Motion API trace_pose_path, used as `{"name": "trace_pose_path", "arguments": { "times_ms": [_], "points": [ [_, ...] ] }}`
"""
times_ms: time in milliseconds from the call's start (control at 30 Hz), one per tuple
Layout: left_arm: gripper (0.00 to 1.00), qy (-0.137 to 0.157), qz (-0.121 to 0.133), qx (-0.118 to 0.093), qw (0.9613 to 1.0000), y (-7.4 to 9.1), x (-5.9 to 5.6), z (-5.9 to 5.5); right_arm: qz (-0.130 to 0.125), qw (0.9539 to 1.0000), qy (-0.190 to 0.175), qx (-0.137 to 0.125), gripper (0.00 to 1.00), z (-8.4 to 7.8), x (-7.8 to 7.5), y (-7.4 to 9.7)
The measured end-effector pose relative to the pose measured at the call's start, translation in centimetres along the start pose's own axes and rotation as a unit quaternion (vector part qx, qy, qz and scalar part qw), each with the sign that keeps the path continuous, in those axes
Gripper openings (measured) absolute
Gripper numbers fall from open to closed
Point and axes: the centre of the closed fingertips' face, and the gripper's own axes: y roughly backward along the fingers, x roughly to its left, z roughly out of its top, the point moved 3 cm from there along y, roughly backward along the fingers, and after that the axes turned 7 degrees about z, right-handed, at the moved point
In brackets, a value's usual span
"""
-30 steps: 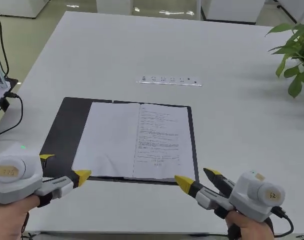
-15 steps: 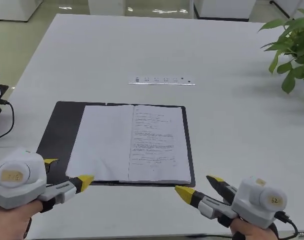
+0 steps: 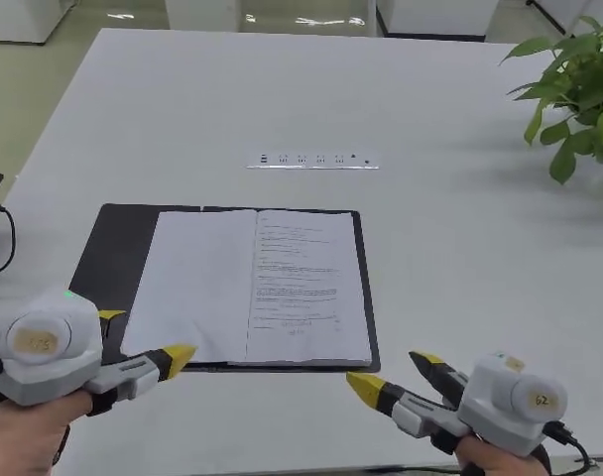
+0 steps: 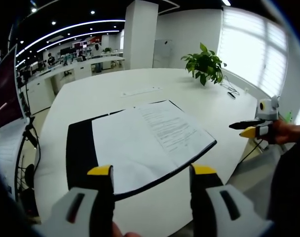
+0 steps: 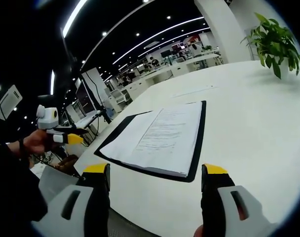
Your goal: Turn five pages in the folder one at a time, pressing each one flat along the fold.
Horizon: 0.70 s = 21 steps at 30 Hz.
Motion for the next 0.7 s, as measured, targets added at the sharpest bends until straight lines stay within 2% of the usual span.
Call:
{"name": "trace_pose_path", "arguments": {
  "times_ms": [333, 700],
  "points": [
    [0.61, -0.029, -0.029, 0.007, 0.9991, -2.0, -1.4, 0.8, 0.0, 1.0, -0.002, 0.0, 0.74, -0.1, -0.4, 0.1],
    [0.6, -0.058, -0.073, 0.016, 0.9955, -5.2, -4.1, 1.7, -0.006, 1.0, -0.003, 0.002, 0.74, 0.1, -0.8, -0.1]
  ]
}}
